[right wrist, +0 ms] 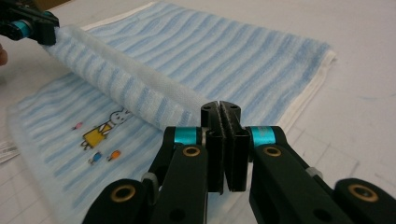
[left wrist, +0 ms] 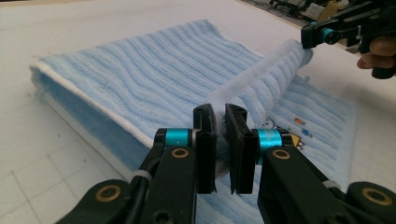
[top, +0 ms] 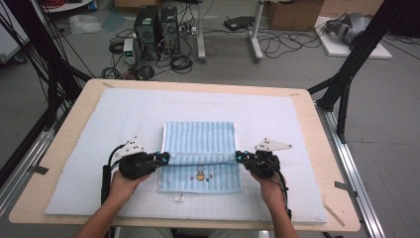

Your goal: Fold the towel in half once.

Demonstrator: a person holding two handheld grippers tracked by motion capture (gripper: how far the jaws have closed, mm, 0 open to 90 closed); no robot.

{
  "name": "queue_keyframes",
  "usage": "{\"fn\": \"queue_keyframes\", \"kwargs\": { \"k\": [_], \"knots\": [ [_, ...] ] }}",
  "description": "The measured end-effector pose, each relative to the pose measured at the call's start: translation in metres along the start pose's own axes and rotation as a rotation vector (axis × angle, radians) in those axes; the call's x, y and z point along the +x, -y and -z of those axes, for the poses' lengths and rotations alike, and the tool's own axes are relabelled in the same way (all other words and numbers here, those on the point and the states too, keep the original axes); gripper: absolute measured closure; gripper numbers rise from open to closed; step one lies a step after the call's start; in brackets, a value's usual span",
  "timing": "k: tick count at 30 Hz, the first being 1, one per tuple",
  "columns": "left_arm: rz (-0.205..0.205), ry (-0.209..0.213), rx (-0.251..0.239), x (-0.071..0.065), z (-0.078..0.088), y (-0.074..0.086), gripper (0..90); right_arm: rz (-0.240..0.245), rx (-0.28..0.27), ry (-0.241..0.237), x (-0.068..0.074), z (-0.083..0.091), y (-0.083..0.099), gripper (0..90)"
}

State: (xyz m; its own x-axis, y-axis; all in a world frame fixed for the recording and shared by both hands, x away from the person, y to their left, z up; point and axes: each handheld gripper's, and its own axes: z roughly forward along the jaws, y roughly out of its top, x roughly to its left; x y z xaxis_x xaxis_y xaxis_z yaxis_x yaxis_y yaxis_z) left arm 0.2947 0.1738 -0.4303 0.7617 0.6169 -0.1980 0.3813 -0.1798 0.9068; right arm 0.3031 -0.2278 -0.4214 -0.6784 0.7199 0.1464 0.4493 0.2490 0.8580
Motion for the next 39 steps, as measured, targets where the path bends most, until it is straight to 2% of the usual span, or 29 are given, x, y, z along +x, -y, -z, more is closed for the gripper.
{"fn": "queue_keyframes", "kwargs": {
  "k": [4,10,14,17,20,21,23,26,28,35,39],
  "knots": [
    [-0.018,0.011,0.009,-0.007,0.004,0.006,82.5,0.005,-0.016,-0.005,0.008,0.011,0.004,88.8],
    [-0.030,0.009,0.025,-0.017,0.010,0.014,82.4,0.030,0.006,-0.010,0.020,0.021,0.015,88.8],
    [-0.032,-0.010,0.041,-0.023,0.014,0.022,82.2,0.028,0.028,-0.024,0.028,0.023,0.024,88.8],
    [-0.030,-0.019,0.056,-0.027,0.016,0.028,80.9,0.053,0.047,-0.019,0.035,0.024,0.029,88.8],
    [-0.014,-0.050,0.066,-0.031,0.020,0.031,72.5,0.060,0.066,-0.017,0.039,0.026,0.036,88.3],
    [0.007,-0.057,0.059,-0.032,0.022,0.032,67.8,0.058,0.067,-0.023,0.040,0.026,0.037,87.1],
    [0.034,-0.082,0.029,-0.033,0.029,0.030,57.3,0.030,0.058,-0.045,0.040,0.031,0.040,78.4],
    [0.054,-0.118,-0.019,-0.035,0.039,0.027,56.2,0.005,-0.001,-0.042,0.040,0.042,0.038,73.6],
    [0.058,-0.131,-0.030,-0.036,0.041,0.026,56.4,0.001,-0.012,-0.040,0.040,0.046,0.037,73.7],
    [0.070,-0.166,0.008,-0.031,0.034,0.026,58.4,0.049,0.067,-0.024,0.042,0.028,0.040,75.3],
    [0.082,-0.181,0.018,-0.022,0.031,0.024,60.9,0.093,0.161,-0.029,0.045,0.015,0.045,79.5]
  ]
}}
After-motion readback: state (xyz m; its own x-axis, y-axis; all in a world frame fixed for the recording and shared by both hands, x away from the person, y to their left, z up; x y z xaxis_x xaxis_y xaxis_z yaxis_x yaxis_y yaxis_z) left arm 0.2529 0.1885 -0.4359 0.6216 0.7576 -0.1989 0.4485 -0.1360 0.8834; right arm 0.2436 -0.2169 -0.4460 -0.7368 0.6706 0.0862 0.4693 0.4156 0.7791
